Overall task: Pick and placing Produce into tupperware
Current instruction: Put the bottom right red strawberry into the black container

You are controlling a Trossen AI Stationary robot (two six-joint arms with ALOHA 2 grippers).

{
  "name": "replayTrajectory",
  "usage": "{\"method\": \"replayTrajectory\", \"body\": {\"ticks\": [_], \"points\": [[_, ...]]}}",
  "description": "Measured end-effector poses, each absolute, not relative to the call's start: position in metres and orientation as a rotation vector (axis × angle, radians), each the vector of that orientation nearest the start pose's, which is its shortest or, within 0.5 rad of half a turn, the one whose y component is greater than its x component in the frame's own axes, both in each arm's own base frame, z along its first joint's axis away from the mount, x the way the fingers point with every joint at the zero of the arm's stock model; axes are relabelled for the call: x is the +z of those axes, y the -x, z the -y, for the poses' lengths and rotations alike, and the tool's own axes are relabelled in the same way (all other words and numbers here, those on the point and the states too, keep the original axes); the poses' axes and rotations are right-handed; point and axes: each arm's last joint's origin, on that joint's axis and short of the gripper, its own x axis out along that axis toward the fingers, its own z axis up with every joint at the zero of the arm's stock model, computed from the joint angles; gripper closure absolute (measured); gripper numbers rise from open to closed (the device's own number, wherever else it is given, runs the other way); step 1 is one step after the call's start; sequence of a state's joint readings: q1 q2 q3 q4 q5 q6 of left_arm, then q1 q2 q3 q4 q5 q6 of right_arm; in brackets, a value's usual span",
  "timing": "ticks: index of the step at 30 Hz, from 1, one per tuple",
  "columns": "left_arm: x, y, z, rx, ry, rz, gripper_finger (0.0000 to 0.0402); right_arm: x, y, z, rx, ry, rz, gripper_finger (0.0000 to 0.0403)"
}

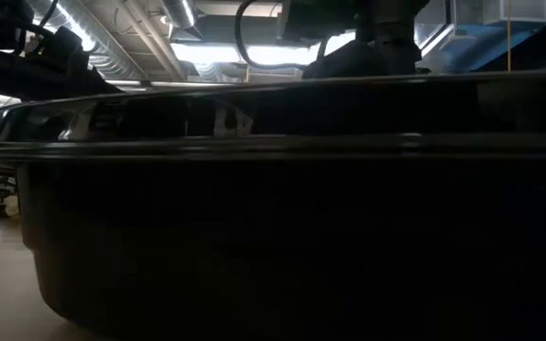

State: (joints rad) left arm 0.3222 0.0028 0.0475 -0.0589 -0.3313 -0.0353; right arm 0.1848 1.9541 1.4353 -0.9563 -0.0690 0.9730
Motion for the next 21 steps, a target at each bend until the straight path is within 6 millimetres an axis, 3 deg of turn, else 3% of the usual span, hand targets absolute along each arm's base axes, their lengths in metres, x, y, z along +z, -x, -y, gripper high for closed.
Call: {"method": "replayTrajectory", "body": {"ticks": [21], "points": [[0.1738,-0.0854,-0.0385,0.654,0.016,-0.009,0.0276,0.1827,-0.3633,-0.0711,-0.628,-0.624,-1.359,0.0318]]}}
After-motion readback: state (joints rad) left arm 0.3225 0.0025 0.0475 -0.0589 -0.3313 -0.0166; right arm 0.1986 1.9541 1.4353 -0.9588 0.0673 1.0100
